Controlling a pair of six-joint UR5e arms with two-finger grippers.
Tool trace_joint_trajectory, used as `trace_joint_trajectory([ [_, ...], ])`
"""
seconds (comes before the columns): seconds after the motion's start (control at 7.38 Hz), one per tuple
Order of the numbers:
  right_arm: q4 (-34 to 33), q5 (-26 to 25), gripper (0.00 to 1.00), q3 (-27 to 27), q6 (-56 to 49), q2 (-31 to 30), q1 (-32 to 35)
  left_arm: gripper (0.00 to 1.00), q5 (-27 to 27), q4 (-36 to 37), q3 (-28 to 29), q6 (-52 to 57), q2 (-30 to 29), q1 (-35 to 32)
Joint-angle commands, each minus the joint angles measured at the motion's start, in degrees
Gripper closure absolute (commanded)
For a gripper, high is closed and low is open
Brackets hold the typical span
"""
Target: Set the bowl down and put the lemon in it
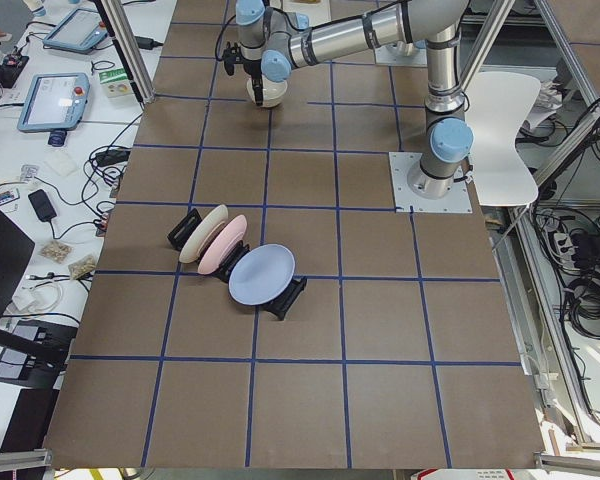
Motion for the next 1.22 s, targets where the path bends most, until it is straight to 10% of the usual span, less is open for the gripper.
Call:
trace_joint_trajectory([
  [0.0, -6.1, 0.1, 0.87, 0.2, 2.4, 5.1, 4.6, 0.00, 1.2, -10.8, 5.5, 9.1, 5.2, 5.8],
  [0.81, -13.8, -1.3, 0.86, 0.7, 2.0, 16.1, 9.3, 0.00, 1.9, -16.9, 1.9, 15.8, 16.3, 11.5],
  [0.95, -13.9, -1.5, 0.63, 1.2, 2.1, 16.0, 9.3, 0.00, 1.9, -16.1, -1.5, 15.6, 17.5, 10.9],
  [1.08, -13.9, -2.6, 0.01, 1.3, 2.3, 15.6, 9.3, 0.00, 2.0, -16.0, -3.8, 15.6, 18.7, 10.8],
])
